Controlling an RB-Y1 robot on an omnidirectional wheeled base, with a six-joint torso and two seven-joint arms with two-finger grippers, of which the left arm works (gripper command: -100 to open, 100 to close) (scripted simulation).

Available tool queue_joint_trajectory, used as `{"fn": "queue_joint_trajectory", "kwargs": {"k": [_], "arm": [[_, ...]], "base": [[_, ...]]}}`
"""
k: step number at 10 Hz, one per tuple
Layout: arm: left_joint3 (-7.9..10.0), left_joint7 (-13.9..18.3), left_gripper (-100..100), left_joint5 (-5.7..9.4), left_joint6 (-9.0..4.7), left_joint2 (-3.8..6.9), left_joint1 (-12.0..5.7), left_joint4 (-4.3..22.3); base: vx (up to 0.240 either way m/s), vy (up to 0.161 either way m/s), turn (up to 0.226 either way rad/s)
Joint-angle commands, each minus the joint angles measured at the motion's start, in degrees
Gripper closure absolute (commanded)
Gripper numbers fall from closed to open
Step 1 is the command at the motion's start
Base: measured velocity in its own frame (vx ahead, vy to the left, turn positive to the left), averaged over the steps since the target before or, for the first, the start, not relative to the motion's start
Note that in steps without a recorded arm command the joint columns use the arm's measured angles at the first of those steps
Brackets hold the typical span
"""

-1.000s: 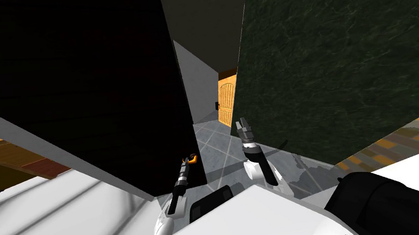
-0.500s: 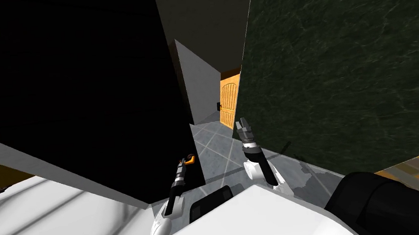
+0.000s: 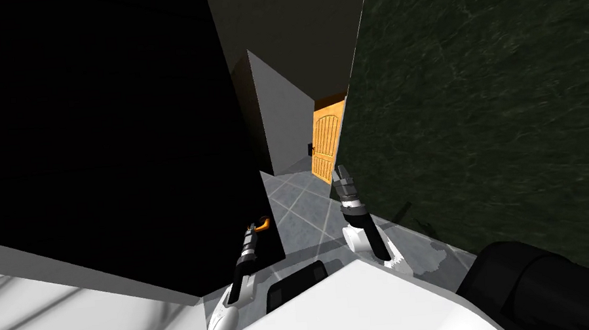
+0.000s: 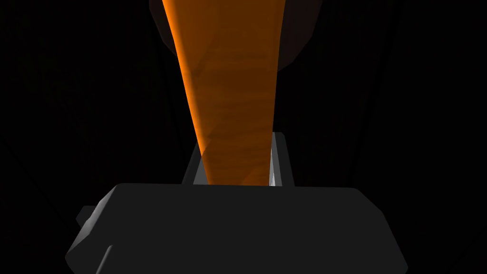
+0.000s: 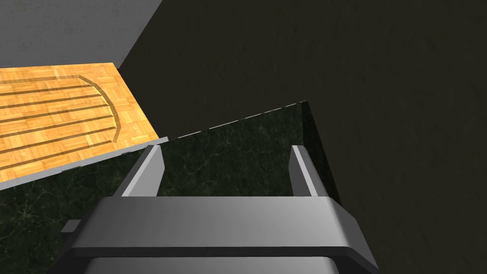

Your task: Push the door open

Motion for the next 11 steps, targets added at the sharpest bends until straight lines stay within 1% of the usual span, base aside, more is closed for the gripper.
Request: {"fn": "queue_joint_trajectory", "kwargs": {"k": [1, 5, 7, 8, 9, 11], "arm": [[1.22, -0.33, 100, 0.61, -0.78, 0.02, -0.50, 0.78], [3.34, -1.16, 100, 1.67, -0.83, -0.82, -0.56, 0.97], [4.34, -1.55, 100, 2.18, -0.85, -1.42, -0.58, 1.06], [4.66, -1.47, 100, 2.29, -0.95, -0.54, -0.40, 1.31], [5.61, -1.76, 100, 2.83, -0.95, -0.12, -0.36, 1.27], [6.35, -2.05, 100, 3.28, -0.97, 0.02, -0.36, 1.30]], "base": [[0.182, -0.147, 0.087], [0.166, -0.100, 0.065], [0.143, -0.110, 0.067], [0.065, -0.026, 0.054], [0.117, -0.023, 0.054], [0.174, -0.081, 0.049]]}}
